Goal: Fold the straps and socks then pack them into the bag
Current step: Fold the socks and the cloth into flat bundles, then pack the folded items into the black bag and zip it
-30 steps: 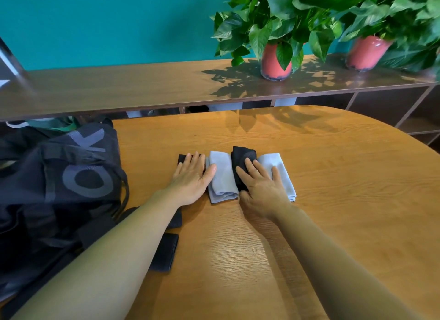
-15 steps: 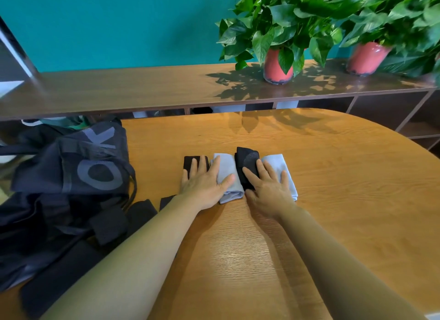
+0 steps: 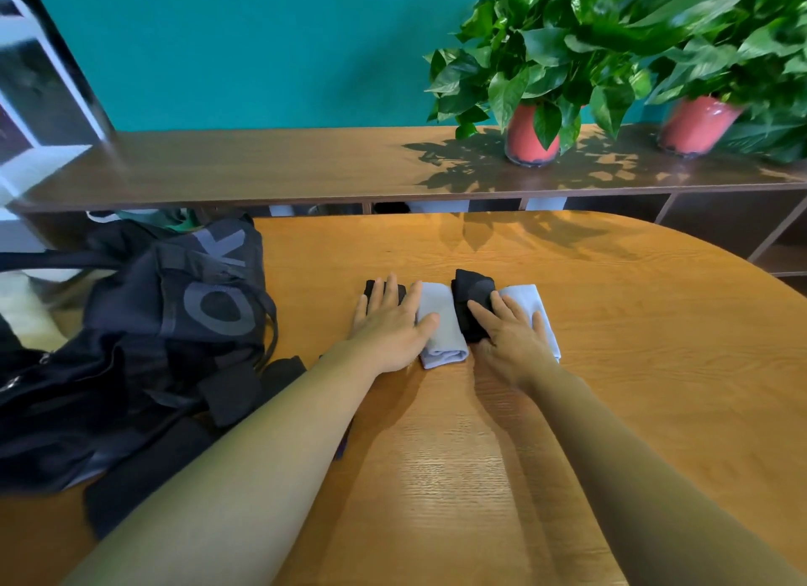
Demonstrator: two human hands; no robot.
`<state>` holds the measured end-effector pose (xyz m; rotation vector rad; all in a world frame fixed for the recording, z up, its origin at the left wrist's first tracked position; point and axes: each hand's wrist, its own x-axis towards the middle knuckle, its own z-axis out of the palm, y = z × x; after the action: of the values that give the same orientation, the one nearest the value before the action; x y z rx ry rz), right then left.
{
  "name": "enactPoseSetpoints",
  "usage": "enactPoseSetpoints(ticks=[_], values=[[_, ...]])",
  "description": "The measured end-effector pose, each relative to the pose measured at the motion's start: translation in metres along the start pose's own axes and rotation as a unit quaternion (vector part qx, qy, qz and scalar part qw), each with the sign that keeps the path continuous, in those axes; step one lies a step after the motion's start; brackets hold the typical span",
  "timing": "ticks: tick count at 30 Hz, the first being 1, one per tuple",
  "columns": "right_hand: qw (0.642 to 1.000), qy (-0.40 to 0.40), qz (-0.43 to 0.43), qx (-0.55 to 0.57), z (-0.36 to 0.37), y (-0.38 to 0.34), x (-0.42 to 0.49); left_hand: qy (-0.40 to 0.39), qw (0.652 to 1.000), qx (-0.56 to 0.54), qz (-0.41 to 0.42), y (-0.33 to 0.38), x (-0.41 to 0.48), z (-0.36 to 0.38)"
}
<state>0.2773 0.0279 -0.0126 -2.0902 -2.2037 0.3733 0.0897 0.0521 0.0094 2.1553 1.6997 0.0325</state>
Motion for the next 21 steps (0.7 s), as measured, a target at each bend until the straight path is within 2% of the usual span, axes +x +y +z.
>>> enactPoseSetpoints(ticks=[8, 11, 17, 21], values=[[0.998, 0.055, -0.014, 0.017, -0.013, -0.033, -0.024, 0.045, 0.999, -0.021, -0.014, -0.029, -0.064, -0.026], [0.997, 0.058, -0.050, 0.013, -0.012, -0.063, -0.032, 0.053, 0.998, -0.019, -0.027, -0.053, -0.093, -0.034], [0.991, 0.041, -0.128, 0.023, -0.001, -0.149, -0.047, 0.085, 0.994, -0.025, -0.061, -0.121, -0.147, -0.050], [0.983, -0.004, -0.183, 0.005, 0.014, -0.205, -0.057, 0.117, 0.992, -0.011, -0.036, -0.174, -0.189, -0.049]])
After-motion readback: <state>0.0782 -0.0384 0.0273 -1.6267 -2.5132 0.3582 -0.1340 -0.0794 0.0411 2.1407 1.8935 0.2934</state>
